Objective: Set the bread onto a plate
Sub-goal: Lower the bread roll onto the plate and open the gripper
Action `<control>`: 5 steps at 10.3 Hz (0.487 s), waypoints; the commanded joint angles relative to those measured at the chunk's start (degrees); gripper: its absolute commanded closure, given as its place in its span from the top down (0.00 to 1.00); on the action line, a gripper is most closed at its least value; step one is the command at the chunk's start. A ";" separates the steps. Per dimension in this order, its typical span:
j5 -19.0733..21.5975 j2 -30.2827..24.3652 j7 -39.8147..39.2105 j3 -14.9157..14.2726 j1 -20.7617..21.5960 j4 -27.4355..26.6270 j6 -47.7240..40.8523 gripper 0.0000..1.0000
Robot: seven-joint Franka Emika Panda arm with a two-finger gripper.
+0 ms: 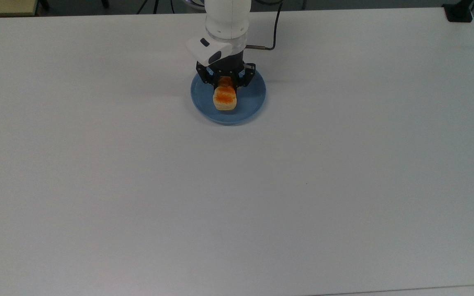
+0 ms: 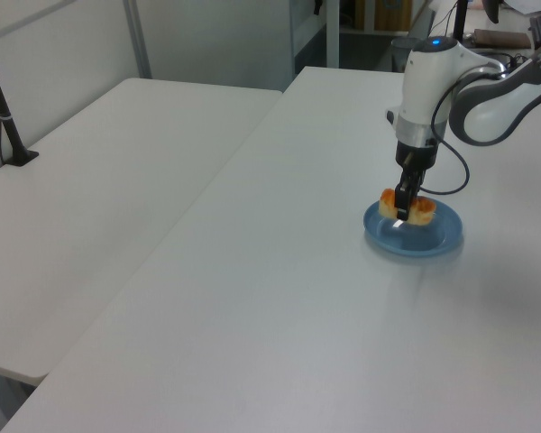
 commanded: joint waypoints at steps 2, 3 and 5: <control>0.81 1.37 -0.71 -0.44 1.14 -0.96 2.30 0.58; 0.81 1.37 -0.45 -0.44 1.14 -0.96 1.95 0.66; 0.81 0.58 0.42 -0.44 1.14 -0.52 1.43 1.00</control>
